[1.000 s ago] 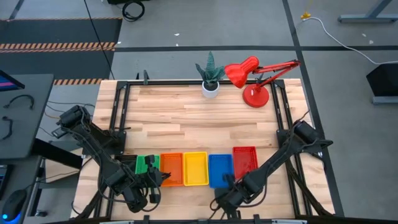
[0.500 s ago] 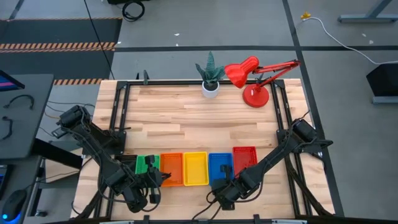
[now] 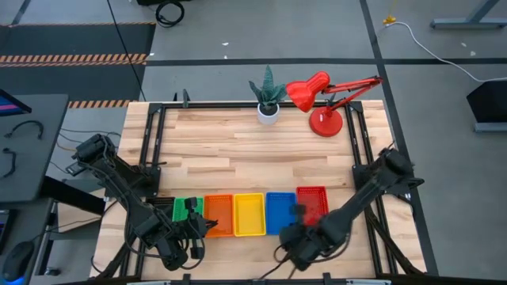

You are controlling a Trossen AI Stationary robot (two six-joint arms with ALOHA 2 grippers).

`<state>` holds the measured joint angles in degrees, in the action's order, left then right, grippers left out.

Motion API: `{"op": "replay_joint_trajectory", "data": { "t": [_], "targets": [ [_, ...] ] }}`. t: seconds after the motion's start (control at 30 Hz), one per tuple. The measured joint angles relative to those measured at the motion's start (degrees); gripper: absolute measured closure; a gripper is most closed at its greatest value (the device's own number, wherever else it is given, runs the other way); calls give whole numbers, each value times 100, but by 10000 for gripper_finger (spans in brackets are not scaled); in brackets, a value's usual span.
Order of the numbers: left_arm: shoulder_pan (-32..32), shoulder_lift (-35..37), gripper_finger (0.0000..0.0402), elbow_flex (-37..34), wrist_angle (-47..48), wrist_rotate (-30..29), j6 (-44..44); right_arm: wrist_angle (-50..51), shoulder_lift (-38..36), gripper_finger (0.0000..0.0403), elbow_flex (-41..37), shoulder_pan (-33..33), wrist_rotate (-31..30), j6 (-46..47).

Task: Stack baskets by color
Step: Adjust the stacked red bins

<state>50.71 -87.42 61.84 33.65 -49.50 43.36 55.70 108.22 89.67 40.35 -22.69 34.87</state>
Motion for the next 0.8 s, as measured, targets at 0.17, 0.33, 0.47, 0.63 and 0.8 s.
{"op": "replay_joint_trajectory", "data": {
  "t": [0.17,0.33,0.47,0.63,0.8],
  "targets": [
    [6,0,395,0,0,0,1,2484,-619,400,9,318,-45,1646],
    [6,0,395,0,1,-50,1,3139,-1332,401,-562,554,99,3308],
    [6,0,395,0,-4,-114,1,3054,-1929,401,-1624,574,641,4211],
    [6,0,395,0,-23,-133,0,2424,-2487,402,-2989,521,1044,4927],
    [-3,0,395,2,-71,-167,-5,1286,-2596,402,-3825,312,919,4850]
  ]
}}
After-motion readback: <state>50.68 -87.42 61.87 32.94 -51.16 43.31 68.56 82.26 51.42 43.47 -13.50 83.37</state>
